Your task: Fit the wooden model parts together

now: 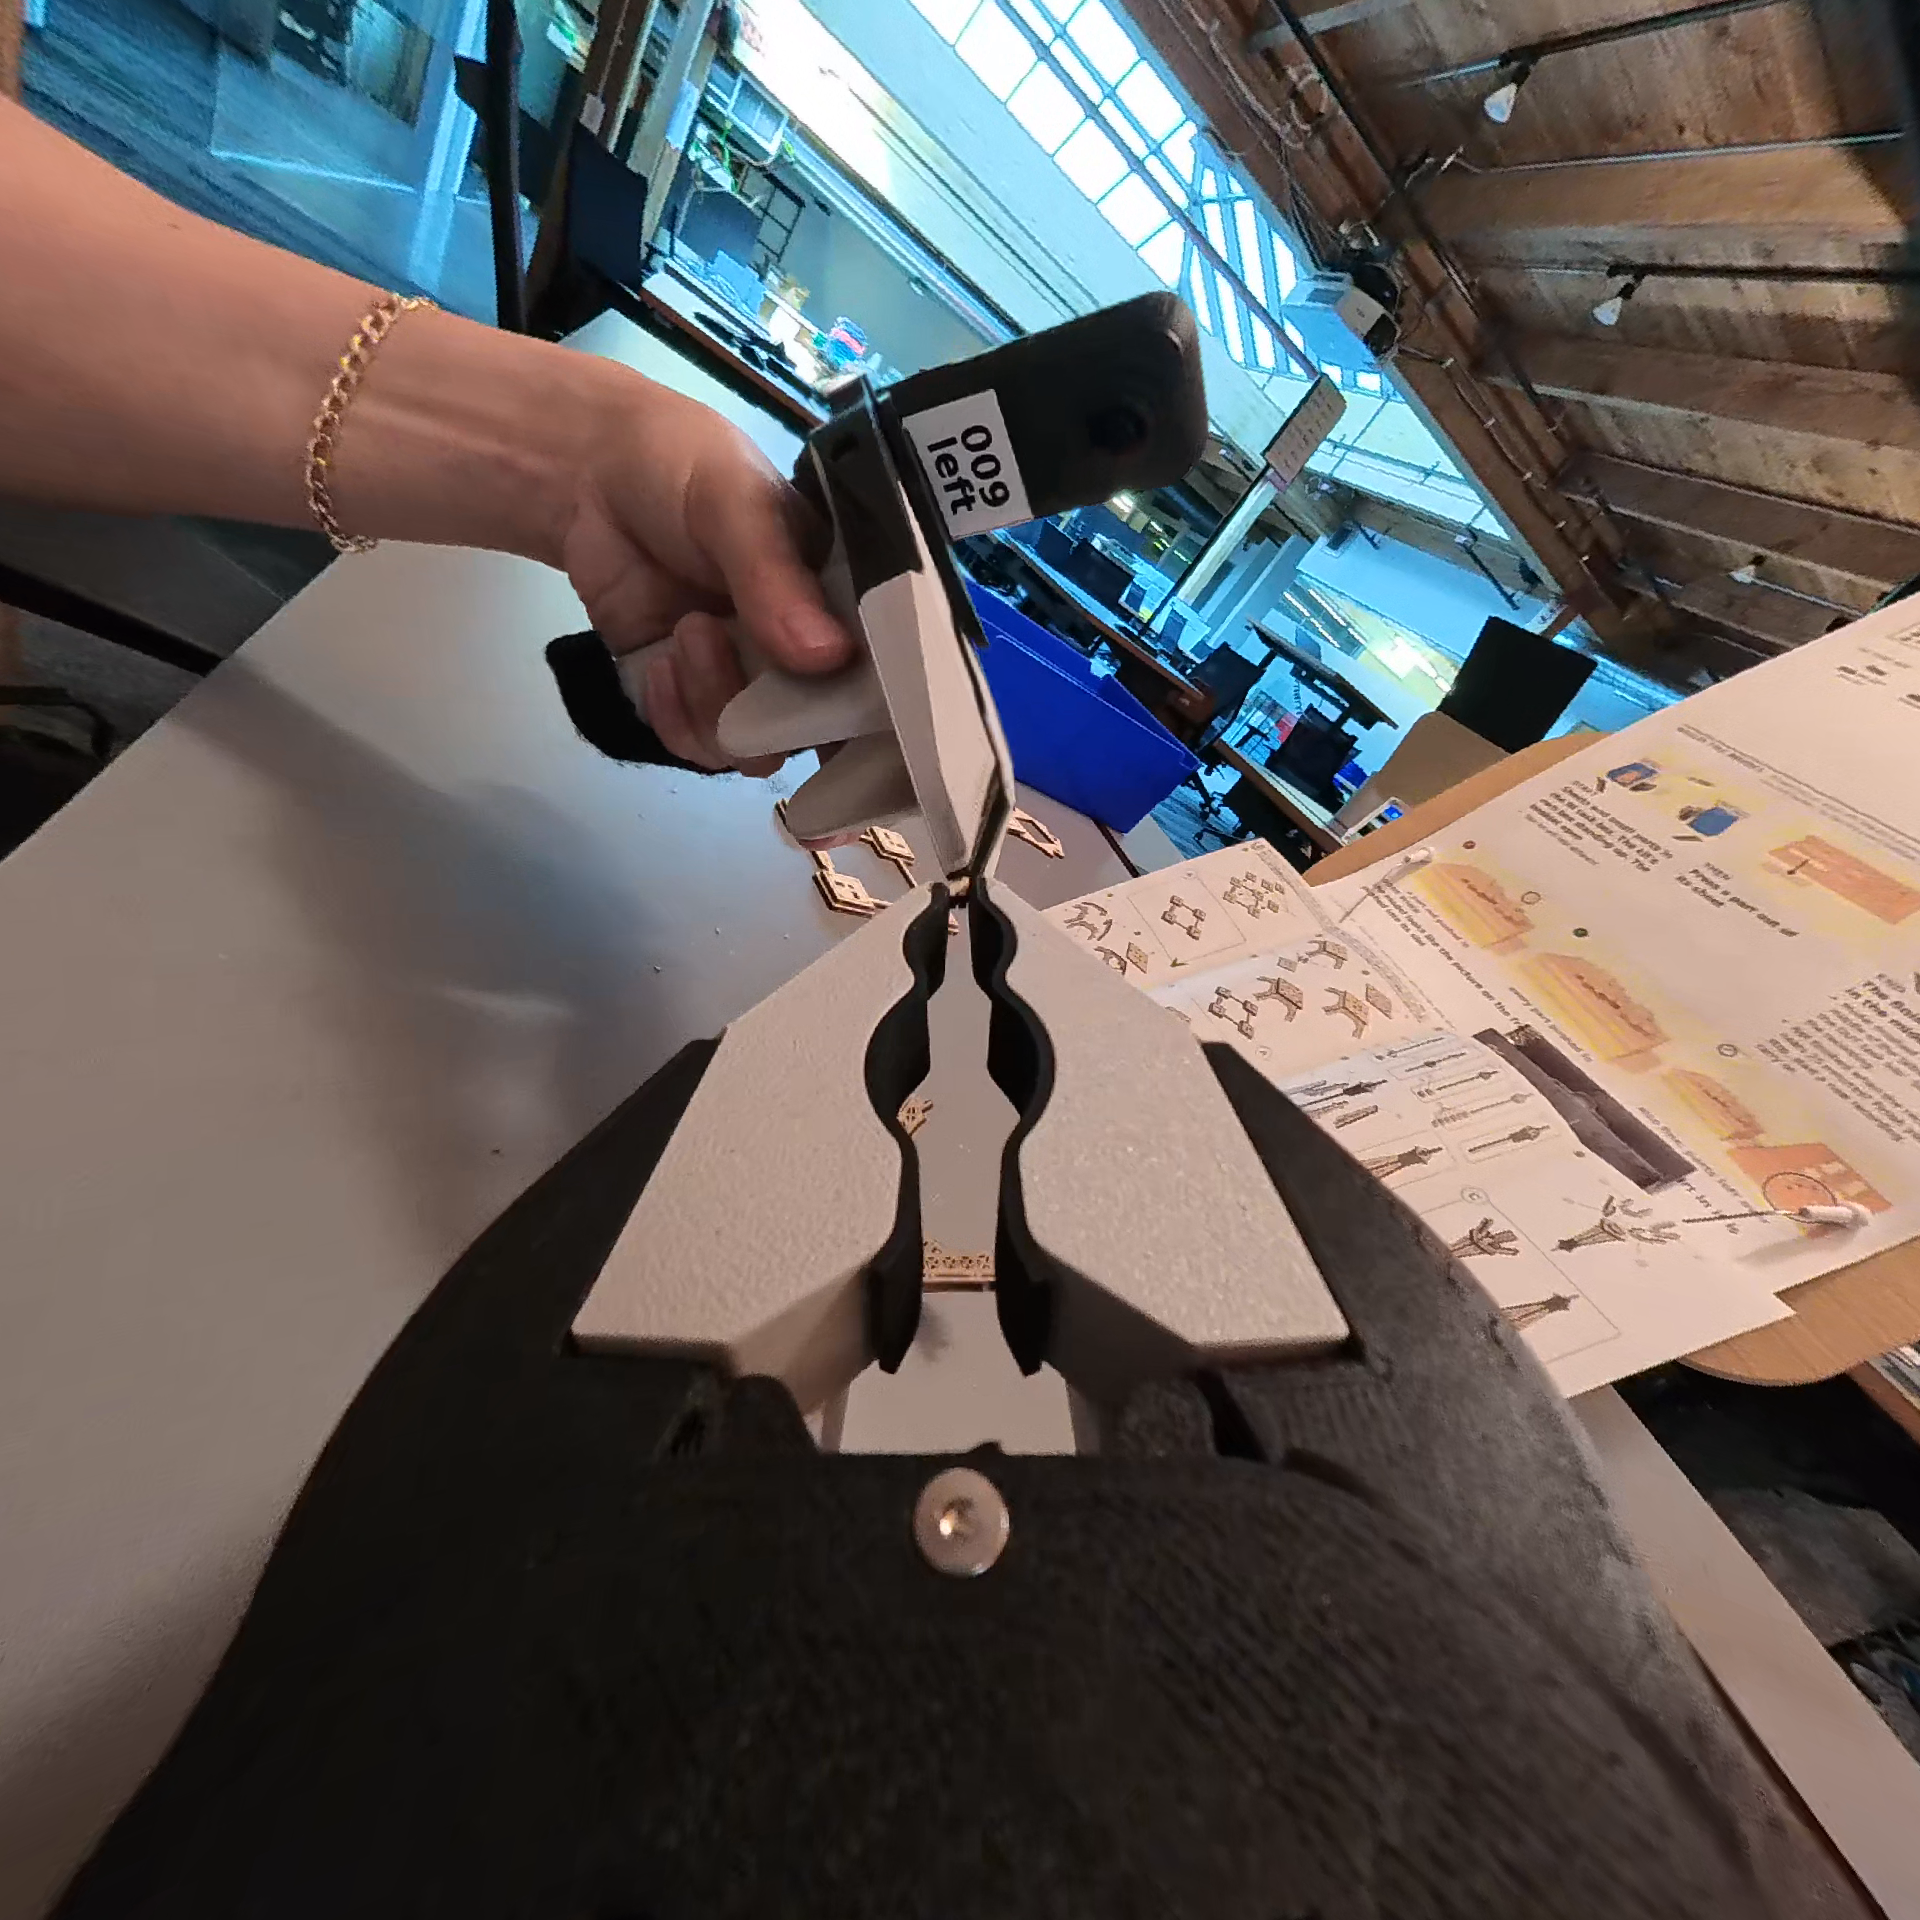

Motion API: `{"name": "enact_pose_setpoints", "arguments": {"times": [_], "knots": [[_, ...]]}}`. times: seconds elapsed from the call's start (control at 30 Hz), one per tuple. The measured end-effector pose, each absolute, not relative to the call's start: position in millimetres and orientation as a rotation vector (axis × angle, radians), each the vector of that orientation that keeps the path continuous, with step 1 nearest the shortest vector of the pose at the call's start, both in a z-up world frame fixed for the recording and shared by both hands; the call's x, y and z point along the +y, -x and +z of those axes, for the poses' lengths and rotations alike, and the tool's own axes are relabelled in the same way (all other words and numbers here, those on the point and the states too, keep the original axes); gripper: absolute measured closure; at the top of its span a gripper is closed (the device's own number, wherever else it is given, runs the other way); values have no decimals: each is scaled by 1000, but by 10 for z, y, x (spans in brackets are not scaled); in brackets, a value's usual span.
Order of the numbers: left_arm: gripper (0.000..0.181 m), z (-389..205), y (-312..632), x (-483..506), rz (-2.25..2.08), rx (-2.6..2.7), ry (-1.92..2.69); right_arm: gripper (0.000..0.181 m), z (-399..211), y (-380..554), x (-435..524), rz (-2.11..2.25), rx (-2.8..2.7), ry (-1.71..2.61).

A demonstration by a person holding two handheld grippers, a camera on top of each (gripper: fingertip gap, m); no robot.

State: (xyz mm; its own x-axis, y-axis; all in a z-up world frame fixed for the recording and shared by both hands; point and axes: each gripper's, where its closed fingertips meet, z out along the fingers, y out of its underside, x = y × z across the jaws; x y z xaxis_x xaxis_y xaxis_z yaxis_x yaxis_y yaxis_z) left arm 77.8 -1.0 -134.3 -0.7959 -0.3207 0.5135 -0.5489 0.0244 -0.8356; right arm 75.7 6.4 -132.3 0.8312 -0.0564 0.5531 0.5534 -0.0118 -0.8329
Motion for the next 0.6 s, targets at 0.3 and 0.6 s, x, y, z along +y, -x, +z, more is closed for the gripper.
{"name": "enact_pose_setpoints", "arguments": {"times": [0.3, 0.6], "knots": [[180, -1358, -769, -25, 1834, -2100, -917, 180, -1300, -764, 58, -540, -420, 1513], [180, -1382, -768, -20, 1808, -2081, -926, 180, -1343, -749, 74, -555, -450, 1539]]}}
